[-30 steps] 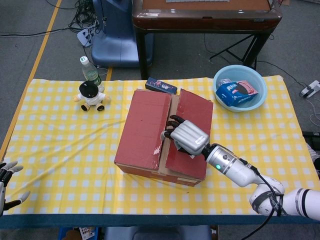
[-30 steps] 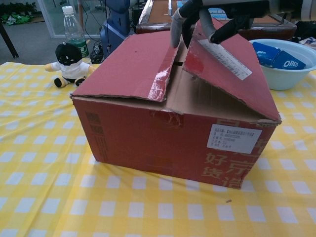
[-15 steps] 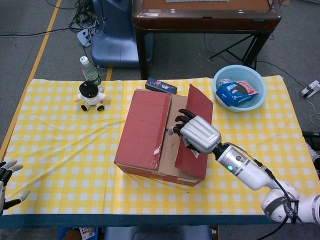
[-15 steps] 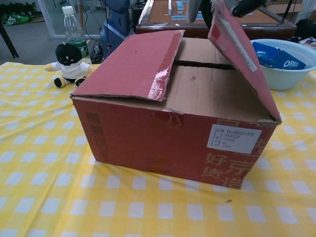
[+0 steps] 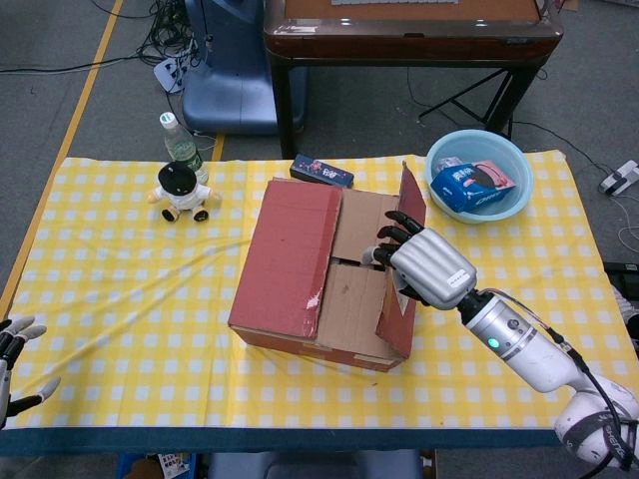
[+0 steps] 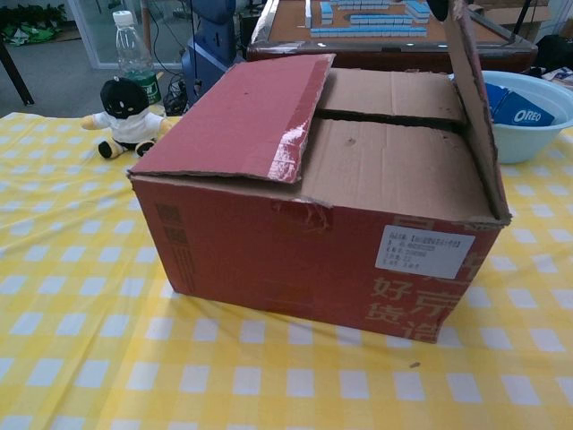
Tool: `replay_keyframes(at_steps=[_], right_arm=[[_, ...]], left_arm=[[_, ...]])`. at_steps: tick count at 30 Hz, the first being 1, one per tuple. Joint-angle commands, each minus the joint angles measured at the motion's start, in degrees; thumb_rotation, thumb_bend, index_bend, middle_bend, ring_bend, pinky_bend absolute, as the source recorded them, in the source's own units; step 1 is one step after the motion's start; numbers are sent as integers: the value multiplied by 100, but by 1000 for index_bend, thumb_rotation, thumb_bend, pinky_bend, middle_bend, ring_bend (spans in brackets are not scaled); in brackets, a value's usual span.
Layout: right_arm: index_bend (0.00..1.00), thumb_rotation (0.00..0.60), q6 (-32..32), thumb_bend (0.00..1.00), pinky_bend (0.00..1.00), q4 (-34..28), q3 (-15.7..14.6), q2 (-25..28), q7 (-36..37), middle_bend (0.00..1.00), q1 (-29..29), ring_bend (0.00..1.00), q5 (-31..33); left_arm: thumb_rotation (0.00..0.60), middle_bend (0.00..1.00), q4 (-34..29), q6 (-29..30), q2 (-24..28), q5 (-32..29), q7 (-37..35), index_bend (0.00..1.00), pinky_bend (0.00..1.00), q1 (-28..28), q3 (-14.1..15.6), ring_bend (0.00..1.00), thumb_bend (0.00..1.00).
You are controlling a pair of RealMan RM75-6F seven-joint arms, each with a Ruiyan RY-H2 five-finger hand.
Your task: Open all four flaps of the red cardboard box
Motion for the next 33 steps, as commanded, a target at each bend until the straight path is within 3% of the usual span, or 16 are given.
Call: replay_keyframes(at_steps=[1, 14, 33], right_arm=[[354, 600, 126, 1000, 101, -50, -33, 133, 95, 515, -131, 239, -92], [354, 600, 570, 1000, 101, -77, -170, 709, 529, 515, -738, 239, -299], [354, 600, 862, 1000, 101, 475, -418, 934, 1266, 515, -1411, 244, -396]], left_arm=[[600, 207, -20, -1, 11, 17, 23, 326, 0, -8, 1, 129, 128], [600, 207, -248, 7, 123, 89, 150, 326, 0, -57, -22, 129, 128], [600, 207, -637, -63, 283, 249, 312, 325, 0, -155, 1, 129, 127]])
